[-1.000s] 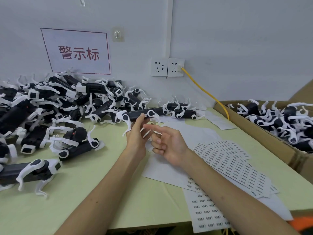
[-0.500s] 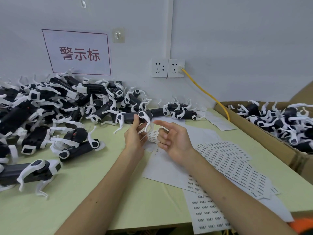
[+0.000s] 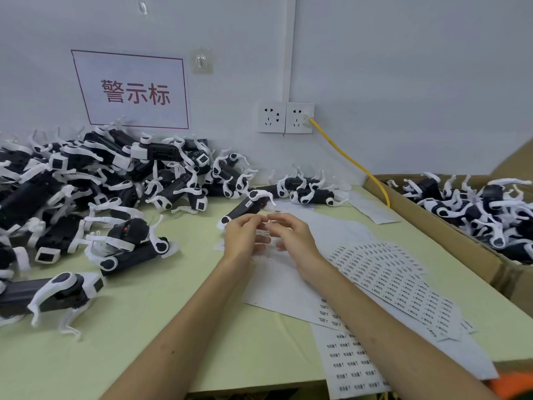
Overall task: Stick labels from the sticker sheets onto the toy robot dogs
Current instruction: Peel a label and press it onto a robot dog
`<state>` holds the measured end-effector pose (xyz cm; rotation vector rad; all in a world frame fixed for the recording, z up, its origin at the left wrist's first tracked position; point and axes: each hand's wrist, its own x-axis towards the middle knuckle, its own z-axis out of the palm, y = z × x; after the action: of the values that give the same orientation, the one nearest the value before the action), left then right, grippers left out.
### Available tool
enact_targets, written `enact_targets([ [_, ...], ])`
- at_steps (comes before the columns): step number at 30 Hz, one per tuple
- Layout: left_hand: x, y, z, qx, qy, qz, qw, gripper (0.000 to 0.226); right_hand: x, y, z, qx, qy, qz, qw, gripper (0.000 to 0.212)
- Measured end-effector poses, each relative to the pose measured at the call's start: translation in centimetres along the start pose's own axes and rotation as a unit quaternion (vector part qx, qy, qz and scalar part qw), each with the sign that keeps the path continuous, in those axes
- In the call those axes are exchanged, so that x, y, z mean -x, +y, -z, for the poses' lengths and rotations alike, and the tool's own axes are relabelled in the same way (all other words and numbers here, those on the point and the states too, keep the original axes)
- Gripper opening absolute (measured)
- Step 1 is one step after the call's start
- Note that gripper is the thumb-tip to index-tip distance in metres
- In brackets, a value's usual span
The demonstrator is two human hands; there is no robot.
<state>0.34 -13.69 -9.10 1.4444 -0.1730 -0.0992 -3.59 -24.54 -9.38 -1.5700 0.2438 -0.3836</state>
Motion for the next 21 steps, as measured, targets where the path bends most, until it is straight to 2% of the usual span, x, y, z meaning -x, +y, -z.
enact_targets([
  [6, -0.26, -0.18, 0.21, 0.001, 0.043, 0.043, 0.998, 0.021, -0.47, 0.12, 0.32, -0.021, 0.038, -0.011, 0.999, 0.007],
  [9, -0.14, -0.24, 0.08, -0.003, 0.043, 0.055, 0.998, 0.021, -0.50, 0.14, 0.42, -0.036, 0.049, 0.005, 0.998, 0.027],
  [12, -0.27, -0.21, 0.24, -0.007, 0.036, 0.068, 0.997, 0.019, -0.43, 0.15, 0.49, 0.032, 0.049, 0.083, 0.995, 0.039],
  [16, -0.50, -0.31, 0.52, -0.016, 0.031, 0.081, 0.996, 0.020, 0.09, 0.58, -0.06, 0.189, -0.008, 0.212, 0.959, 0.058],
  [18, -0.48, -0.35, 0.44, -0.016, 0.028, 0.079, 0.996, 0.023, 0.31, 0.76, -0.44, 0.204, -0.036, 0.235, 0.950, 0.058],
  [21, -0.45, -0.45, 0.28, -0.029, 0.015, 0.074, 0.997, 0.026, 0.19, 0.61, -0.28, 0.180, -0.003, 0.241, 0.954, 0.048],
])
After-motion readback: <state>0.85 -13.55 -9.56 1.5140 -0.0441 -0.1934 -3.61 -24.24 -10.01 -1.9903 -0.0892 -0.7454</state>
